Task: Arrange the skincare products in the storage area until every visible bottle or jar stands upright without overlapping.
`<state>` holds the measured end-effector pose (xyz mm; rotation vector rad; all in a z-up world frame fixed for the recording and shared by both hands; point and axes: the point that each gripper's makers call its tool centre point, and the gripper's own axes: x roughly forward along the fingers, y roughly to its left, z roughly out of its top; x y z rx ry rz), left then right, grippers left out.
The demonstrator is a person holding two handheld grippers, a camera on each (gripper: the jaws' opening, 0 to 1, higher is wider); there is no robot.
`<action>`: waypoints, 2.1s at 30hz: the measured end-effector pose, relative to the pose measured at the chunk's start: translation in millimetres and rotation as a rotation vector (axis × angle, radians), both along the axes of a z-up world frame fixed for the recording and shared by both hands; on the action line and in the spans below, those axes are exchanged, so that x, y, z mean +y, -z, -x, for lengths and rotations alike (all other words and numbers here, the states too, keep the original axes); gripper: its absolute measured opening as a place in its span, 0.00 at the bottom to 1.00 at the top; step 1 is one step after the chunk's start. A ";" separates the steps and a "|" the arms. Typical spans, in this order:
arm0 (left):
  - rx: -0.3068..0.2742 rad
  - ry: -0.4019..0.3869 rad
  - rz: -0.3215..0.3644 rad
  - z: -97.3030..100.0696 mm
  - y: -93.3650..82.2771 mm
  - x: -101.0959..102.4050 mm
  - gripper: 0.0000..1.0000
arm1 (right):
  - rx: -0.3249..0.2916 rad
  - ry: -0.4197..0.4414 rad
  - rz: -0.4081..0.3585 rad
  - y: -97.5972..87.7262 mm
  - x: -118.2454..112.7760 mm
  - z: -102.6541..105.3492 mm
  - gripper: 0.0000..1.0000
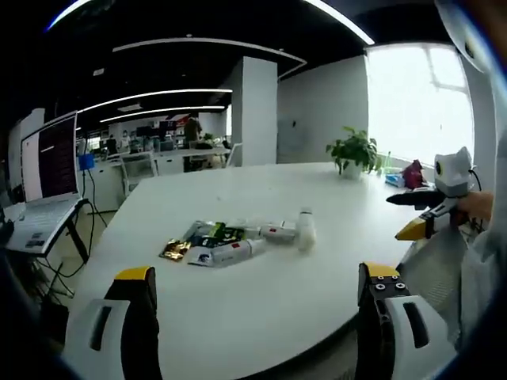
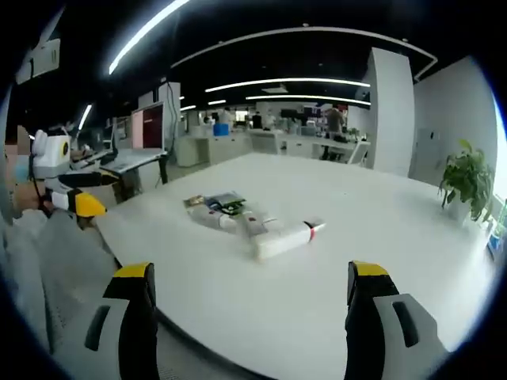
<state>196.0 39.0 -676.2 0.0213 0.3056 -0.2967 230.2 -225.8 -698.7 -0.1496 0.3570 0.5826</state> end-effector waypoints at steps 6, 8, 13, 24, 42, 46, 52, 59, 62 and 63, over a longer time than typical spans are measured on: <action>-0.005 0.007 -0.010 0.3 -3.6 -4.8 0.99 | -0.001 0.003 0.002 -0.3 -0.5 -0.6 1.00; -0.004 0.013 -0.007 0.4 -4.6 -6.6 0.99 | 0.000 0.000 0.007 0.3 0.2 -0.3 1.00; 0.002 0.015 -0.006 0.3 -3.2 -6.4 0.99 | 0.008 -0.011 0.013 1.7 1.0 0.5 1.00; 0.020 0.014 -0.006 0.4 0.6 -4.9 0.99 | 0.007 -0.021 0.037 3.7 1.2 1.1 1.00; 0.043 0.016 -0.010 2.6 3.6 -5.9 0.99 | 0.043 -0.025 0.063 9.8 -0.2 2.5 1.00; 0.045 0.011 -0.008 2.4 4.1 -5.2 0.99 | 0.047 -0.024 0.066 10.4 0.2 2.7 1.00; 0.054 0.003 0.004 2.9 4.6 -4.0 0.99 | 0.057 -0.024 0.075 11.8 0.2 1.7 1.00; 0.057 0.000 0.026 1.7 2.3 -5.5 0.99 | 0.058 -0.021 0.072 10.8 0.2 -0.2 1.00; 0.059 0.004 0.024 0.9 1.4 -6.8 0.99 | 0.058 -0.022 0.078 9.5 -0.3 -1.9 1.00; 0.059 0.004 0.025 0.5 0.7 -6.8 0.99 | 0.057 -0.020 0.081 9.1 -1.0 -2.5 1.00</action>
